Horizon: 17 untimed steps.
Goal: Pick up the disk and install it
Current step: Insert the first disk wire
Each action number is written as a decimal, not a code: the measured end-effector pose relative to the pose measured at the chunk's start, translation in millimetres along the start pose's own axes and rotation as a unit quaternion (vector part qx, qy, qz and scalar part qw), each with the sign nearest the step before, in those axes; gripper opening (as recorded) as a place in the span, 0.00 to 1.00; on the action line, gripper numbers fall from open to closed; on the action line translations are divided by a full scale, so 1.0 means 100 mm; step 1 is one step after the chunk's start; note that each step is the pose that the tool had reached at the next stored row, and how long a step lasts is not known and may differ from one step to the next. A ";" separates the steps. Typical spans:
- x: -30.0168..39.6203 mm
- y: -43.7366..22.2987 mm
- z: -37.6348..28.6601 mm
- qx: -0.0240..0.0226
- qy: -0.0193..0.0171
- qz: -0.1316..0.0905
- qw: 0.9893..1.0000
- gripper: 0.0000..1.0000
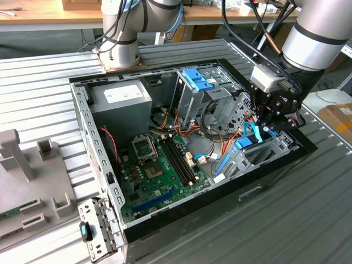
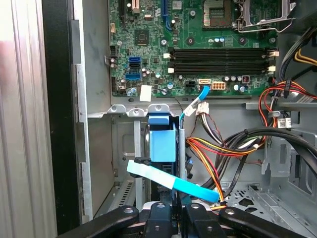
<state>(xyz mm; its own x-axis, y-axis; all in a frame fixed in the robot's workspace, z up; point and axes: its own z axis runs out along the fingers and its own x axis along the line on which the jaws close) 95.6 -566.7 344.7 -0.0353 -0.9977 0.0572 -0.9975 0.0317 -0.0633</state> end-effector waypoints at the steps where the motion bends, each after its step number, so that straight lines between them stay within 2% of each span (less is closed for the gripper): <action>1: 0.000 0.000 0.000 0.000 0.000 0.000 1.000 0.17; 14: 0.022 0.000 -0.016 -0.001 0.001 0.010 1.000 0.17; 16: 0.022 0.000 -0.016 -0.001 0.001 0.010 1.000 0.17; 17: 0.021 0.000 -0.016 -0.005 0.001 0.009 1.000 0.17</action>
<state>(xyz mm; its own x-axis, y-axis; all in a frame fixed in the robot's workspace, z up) 95.5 -568.8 346.3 -0.0541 -0.9968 0.0583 -0.9972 0.0510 -0.0547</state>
